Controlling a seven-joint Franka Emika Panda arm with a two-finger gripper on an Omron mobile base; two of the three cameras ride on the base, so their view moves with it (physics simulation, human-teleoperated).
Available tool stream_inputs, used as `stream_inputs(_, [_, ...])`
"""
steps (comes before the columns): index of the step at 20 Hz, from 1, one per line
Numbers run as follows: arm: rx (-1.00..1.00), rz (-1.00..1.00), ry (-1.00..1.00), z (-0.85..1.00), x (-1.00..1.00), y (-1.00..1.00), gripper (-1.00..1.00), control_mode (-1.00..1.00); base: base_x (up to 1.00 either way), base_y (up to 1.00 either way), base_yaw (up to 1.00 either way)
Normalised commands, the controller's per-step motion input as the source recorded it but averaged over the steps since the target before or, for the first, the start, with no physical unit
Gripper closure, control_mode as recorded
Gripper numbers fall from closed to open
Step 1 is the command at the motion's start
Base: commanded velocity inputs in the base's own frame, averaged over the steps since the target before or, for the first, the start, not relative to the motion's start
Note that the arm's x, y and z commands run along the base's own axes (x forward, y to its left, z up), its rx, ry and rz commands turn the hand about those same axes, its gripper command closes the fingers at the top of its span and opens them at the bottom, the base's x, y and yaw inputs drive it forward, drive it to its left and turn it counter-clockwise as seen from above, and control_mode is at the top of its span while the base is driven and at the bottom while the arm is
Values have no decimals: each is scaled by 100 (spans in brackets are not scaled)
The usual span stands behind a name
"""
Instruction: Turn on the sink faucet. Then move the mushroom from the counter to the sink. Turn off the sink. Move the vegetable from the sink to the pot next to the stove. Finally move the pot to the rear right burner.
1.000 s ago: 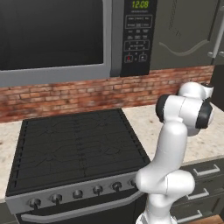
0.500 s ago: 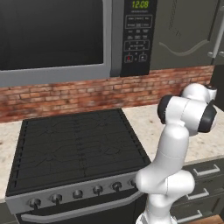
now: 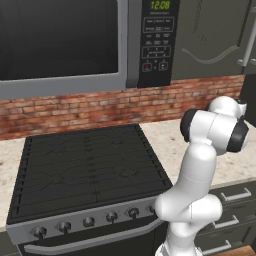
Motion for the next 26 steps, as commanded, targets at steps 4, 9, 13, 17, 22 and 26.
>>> stream_inputs(4, [0, 0, 4, -12, 0, -4, -100, -100, 0, 0, 0])
stream_inputs(9, [0, 0, 1, -11, 4, -4, -100, -100, 0, 0, 0])
stream_inputs(13, [0, 0, 0, -12, 12, -8, -100, -100, 0, 0, 0])
stream_inputs(17, [0, 0, 0, -15, 18, -12, -100, -100, 0, 0, 0])
stream_inputs(22, [0, 0, 0, -16, 14, -14, -100, -100, 0, 0, 0])
stream_inputs(26, [1, 0, 0, -12, 2, -3, -100, -100, 0, 0, 0])
